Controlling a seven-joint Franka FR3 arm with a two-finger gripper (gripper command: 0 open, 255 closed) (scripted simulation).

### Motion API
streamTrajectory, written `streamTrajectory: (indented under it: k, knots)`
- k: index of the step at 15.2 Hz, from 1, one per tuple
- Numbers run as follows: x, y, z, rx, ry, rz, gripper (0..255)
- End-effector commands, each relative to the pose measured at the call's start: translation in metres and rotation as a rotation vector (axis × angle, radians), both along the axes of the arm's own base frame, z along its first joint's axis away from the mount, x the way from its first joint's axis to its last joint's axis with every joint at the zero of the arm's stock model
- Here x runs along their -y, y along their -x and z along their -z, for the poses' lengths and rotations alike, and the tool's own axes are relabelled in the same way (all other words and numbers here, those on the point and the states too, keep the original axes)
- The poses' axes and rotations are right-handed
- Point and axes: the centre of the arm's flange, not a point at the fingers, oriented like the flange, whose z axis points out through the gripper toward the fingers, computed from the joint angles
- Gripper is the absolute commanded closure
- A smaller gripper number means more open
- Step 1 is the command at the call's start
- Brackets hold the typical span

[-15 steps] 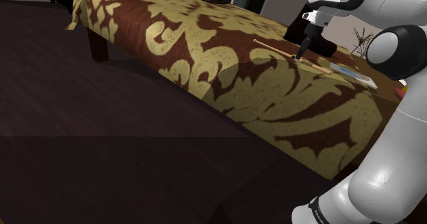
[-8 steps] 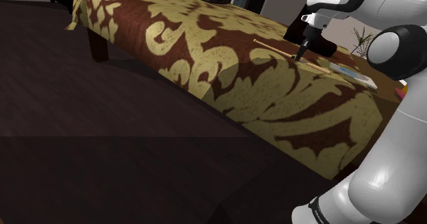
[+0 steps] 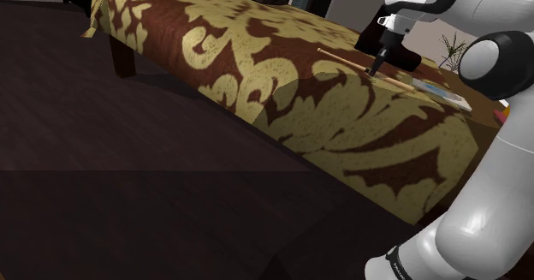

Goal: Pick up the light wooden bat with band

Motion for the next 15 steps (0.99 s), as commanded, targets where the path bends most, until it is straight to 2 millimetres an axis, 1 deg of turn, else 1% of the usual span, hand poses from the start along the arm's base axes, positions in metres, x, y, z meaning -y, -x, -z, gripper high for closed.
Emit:
streamTrajectory:
  k: [1,13,15]
  knots:
    - [0.0,0.0,-0.009,0.0,0.0,0.0,255]
    - [0.0,0.0,-0.073,0.0,0.0,0.0,255]
    - [0.0,0.0,-0.074,0.0,0.0,0.0,255]
